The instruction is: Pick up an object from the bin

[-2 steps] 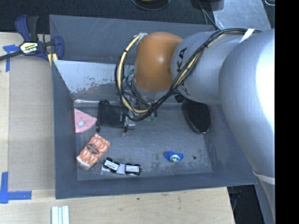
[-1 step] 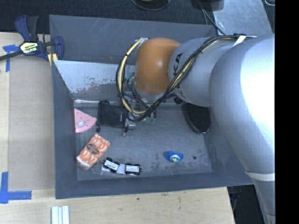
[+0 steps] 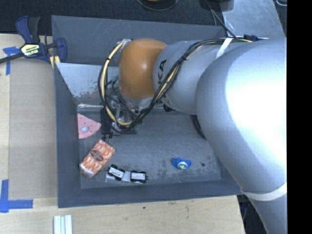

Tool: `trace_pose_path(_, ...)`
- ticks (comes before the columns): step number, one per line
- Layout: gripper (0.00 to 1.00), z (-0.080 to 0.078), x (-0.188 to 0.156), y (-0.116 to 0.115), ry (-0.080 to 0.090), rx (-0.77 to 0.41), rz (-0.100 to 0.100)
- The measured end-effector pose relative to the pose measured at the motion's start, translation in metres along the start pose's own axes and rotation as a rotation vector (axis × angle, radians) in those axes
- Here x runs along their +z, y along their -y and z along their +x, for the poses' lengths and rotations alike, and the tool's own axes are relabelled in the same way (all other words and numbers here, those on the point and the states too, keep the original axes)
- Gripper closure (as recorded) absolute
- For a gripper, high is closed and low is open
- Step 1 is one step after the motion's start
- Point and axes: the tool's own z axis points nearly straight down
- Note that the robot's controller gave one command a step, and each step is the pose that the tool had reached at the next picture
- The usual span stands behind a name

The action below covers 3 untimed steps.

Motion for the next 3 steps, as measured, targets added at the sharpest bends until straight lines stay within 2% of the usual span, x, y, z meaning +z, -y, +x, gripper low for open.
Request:
trace_pose_path(1, 0.0, 0.003, -0.005, 0.008, 0.002, 0.032, 0.004)
trace_pose_path(2, 0.0, -0.007, 0.0, -0.002, 0.005, 0.029, -0.001)
trace_pose_path(3, 0.0, 0.011, -0.002, 0.007, 0.003, 0.055, 0.004)
